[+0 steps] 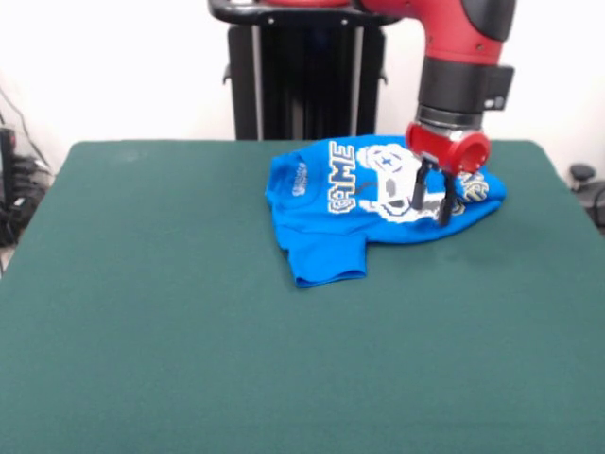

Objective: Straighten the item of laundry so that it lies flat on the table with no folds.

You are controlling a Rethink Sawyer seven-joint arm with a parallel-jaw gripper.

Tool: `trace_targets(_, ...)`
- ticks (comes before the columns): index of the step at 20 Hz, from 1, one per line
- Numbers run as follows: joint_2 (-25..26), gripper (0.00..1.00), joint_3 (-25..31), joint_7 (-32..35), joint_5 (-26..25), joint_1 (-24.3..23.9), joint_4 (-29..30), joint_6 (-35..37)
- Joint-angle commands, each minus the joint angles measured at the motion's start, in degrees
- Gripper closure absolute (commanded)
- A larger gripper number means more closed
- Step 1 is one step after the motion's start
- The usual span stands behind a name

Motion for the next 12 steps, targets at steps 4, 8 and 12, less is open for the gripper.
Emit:
trace_targets(4, 1.6, 0.0, 3.3, 15.5, 7.8, 4.2, -2.8, 4.3)
trace_targets(8, 1.4, 0.0, 3.9, 16.5, 9.1, 5.4, -2.3, 4.4)
trace_targets(12, 2.0, 0.0, 4.5, 17.1, 9.6, 5.9, -2.5, 4.0)
